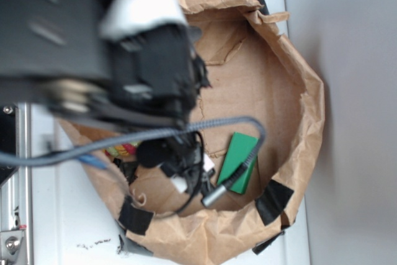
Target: Grab the green block.
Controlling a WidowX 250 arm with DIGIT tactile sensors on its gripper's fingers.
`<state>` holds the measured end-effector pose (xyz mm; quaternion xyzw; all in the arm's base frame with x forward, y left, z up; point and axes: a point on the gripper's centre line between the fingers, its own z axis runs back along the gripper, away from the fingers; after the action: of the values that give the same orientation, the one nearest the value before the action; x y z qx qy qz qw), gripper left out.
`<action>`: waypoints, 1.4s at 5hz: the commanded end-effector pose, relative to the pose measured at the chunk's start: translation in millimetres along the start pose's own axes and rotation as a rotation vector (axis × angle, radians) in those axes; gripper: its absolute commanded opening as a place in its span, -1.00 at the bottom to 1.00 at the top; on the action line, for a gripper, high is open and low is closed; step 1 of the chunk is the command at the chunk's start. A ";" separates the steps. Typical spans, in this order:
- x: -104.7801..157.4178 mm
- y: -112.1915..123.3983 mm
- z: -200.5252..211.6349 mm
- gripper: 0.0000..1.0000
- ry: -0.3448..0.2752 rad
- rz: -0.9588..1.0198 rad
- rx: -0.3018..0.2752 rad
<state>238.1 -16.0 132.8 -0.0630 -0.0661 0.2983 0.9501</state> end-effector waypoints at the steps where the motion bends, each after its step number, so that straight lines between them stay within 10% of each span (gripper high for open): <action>1: 24.1 13.0 -29.3 1.00 -0.077 0.024 -0.032; 4: -3.2 -31.0 -78.0 1.00 -0.056 0.122 0.078; 7: 15.5 -54.2 -87.6 1.00 -0.087 0.209 -0.088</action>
<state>282.6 -66.9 43.4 -0.0841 -0.0916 0.3926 0.9113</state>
